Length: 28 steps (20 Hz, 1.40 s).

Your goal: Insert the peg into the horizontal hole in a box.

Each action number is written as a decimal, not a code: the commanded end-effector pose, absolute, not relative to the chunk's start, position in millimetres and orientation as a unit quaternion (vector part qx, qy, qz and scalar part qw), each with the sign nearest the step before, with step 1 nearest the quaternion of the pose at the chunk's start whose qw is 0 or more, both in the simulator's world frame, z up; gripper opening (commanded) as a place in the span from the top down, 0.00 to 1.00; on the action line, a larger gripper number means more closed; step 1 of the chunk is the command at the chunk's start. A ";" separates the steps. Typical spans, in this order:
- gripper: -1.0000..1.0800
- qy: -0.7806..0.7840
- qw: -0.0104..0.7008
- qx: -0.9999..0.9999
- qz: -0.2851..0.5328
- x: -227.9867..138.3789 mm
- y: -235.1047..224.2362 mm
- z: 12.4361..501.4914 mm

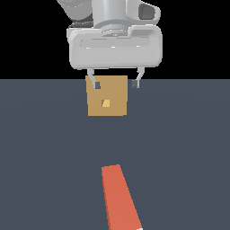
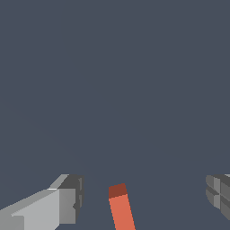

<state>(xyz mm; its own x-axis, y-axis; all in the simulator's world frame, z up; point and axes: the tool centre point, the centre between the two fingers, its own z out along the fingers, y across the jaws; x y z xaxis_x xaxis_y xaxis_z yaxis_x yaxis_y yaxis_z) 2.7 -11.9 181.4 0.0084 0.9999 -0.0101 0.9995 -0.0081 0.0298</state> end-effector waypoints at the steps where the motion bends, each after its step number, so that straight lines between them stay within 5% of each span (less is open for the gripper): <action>1: 0.04 0.704 0.014 0.710 0.007 2.7 -11.9 181.4; 13: 0.04 0.715 0.012 0.699 0.006 1.0 -46.9 166.2; 28: 0.04 0.754 0.005 0.657 0.003 6.2 -176.7 108.7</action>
<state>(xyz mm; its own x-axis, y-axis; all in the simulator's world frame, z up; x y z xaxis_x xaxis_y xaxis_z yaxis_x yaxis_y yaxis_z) 5.0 -162.1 115.4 -0.1232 0.9924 -0.0051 0.9923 0.1232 0.0123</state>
